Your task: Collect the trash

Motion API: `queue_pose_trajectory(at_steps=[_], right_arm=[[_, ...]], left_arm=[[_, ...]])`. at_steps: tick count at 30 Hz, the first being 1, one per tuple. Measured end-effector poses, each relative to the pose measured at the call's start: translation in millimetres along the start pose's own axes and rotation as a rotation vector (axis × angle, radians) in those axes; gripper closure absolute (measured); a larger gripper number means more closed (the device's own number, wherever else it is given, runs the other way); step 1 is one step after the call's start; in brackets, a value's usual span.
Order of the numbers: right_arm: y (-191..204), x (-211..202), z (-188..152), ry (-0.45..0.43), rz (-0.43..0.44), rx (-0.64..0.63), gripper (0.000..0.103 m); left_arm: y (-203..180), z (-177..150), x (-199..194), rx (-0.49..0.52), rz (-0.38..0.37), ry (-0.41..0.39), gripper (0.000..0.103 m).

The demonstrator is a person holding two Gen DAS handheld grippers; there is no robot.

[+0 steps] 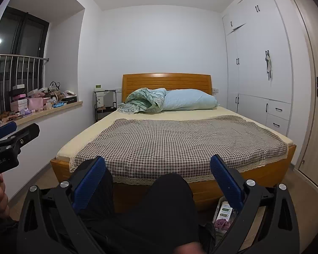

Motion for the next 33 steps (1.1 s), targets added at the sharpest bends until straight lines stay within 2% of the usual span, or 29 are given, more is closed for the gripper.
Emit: queue_pose_trajectory(at_steps=[3,33], right_arm=[[-0.7,1.1,-0.1,0.012,0.023,0.006,0.008],[3.4,1.0,5.1,0.033,0.004,0.014,0.008]], left_arm=[[0.2,-0.1,0.3,0.001,-0.003,0.000,0.007],[0.7,-4.0,0.3,0.008,-0.005,-0.005,0.007]])
Point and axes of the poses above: each gripper's, at about its wrist camera, not at the fingertips, and x roughly the way its jaws point, y to its left, z to its top, the point moved 2 cm from there along x, roughly the way its jaws point, and after that the axes turned 8 degrees about z, right-handed, at the moved point
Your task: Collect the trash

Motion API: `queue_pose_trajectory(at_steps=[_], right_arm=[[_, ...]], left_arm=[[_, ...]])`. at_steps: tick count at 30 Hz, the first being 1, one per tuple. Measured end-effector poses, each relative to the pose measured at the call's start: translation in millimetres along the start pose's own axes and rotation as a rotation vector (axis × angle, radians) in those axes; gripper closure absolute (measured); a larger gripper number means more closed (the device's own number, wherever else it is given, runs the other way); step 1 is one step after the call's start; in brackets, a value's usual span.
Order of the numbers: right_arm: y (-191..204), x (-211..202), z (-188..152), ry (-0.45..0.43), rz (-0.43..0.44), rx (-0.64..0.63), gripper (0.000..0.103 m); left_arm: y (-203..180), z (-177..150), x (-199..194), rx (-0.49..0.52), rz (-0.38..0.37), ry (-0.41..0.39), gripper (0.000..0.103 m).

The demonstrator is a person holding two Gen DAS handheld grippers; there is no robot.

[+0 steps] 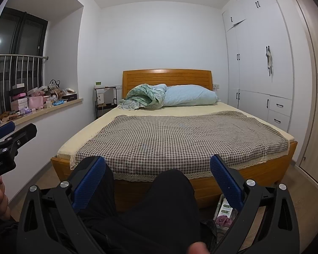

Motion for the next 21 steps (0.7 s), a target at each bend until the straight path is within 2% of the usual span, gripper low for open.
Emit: queue_pose_trajectory(at_steps=[21], right_arm=[[0.5,-0.6,0.2,-0.002,-0.014,-0.007,0.008]], left_arm=[[-3.3,-1.1,-5.5,-0.002,0.003,-0.013,0.007]])
Point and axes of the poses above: each gripper's, at about its wrist camera, not at the fingertips, and x roughly the way its jaws point, y to its left, z to its top, the point moved 2 cm from there along x, roughly the way its jaws point, and after that the axes turned 8 degrees about z, right-handed, at the moved point
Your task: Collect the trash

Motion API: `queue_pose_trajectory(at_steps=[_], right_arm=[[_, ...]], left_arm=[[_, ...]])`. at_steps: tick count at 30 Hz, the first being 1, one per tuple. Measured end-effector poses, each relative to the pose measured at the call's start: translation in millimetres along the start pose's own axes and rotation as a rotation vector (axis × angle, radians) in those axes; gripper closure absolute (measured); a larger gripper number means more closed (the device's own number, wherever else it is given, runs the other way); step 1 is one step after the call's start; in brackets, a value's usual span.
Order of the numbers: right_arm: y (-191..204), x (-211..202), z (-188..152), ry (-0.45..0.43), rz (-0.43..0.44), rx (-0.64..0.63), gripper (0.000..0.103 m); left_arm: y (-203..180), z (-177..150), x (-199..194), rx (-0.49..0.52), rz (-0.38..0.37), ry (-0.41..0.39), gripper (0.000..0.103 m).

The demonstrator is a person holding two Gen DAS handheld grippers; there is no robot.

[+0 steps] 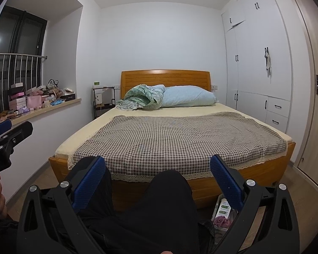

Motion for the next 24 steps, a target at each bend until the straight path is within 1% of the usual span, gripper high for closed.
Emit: queue_pose_trajectory(at_steps=[17,20,22,24], right_arm=[[-2,1,0,0.011,0.007,0.001,0.008],[-3,4,-1,0.019,0.003,0.000,0.008],[-5,9,0,0.011,-0.011,-0.005,0.008],[-9,20,2,0.009,-0.019,0.000,0.008]], left_arm=[[-1,2,2,0.009,0.009,0.015,0.007],[-1,2,8,0.007,-0.004,0.036,0.007],[2,1,18,-0.014,0.002,0.056,0.007],[7,1,37,-0.027,0.020,0.082,0.007]])
Point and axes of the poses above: each gripper's, at about its wrist camera, not at the fingertips, and x roughly the way its jaws point, y to its left, z to its top, the point moved 2 cm from there along x, roughly the way its jaws point, and after that the axes turned 8 degrees about z, right-handed, at the moved point
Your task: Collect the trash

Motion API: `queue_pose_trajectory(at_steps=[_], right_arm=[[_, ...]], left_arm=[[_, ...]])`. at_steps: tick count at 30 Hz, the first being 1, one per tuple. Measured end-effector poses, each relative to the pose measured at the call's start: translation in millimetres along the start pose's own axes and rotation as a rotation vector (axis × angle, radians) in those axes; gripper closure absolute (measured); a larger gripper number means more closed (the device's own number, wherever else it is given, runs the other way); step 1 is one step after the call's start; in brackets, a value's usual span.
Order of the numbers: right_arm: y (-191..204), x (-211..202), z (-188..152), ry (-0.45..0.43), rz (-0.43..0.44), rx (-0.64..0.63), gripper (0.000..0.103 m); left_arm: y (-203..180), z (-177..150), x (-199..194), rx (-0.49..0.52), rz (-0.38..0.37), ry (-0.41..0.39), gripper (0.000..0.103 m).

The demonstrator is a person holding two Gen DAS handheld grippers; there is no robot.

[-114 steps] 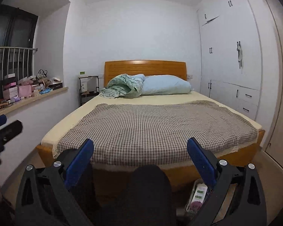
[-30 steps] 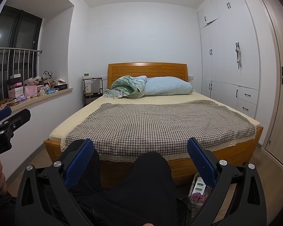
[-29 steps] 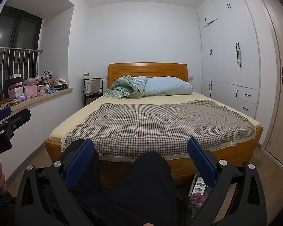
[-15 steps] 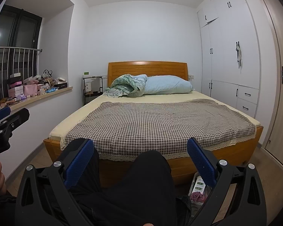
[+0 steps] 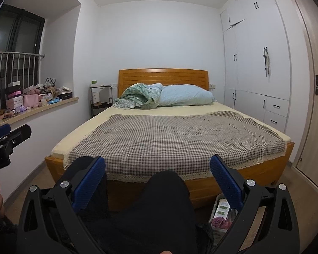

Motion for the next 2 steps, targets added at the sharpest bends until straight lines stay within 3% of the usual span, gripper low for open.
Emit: queue_pose_trajectory(at_steps=[2], right_arm=[[-6,25,4,0.022,-0.006,0.005,0.008]], left_arm=[[5,4,29,0.012,0.038,0.050,0.007]])
Point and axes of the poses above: each gripper's, at about its wrist camera, not at the fingertips, and x roughly the way its jaws point, y to its left, z to its top, the point moved 2 cm from there along x, roughly the way its jaws point, and after that the axes turned 8 degrees about z, right-handed, at the moved point
